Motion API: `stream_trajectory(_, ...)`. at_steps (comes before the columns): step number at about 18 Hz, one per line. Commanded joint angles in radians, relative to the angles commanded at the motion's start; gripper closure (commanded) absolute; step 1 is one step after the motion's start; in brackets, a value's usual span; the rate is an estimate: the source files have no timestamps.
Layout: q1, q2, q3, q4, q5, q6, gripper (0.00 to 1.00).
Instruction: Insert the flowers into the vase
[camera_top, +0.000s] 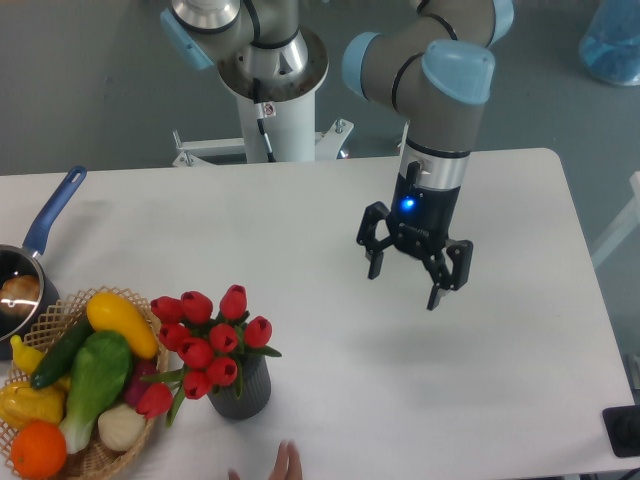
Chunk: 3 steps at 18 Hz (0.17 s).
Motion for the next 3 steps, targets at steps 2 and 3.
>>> stream_trajectory(2,0.003,0.0,-0.006,-0.002,0.031,0.0,0.0)
stream_trajectory(3,0.006,0.0,-0.008,-0.002,0.045,0.0,0.0)
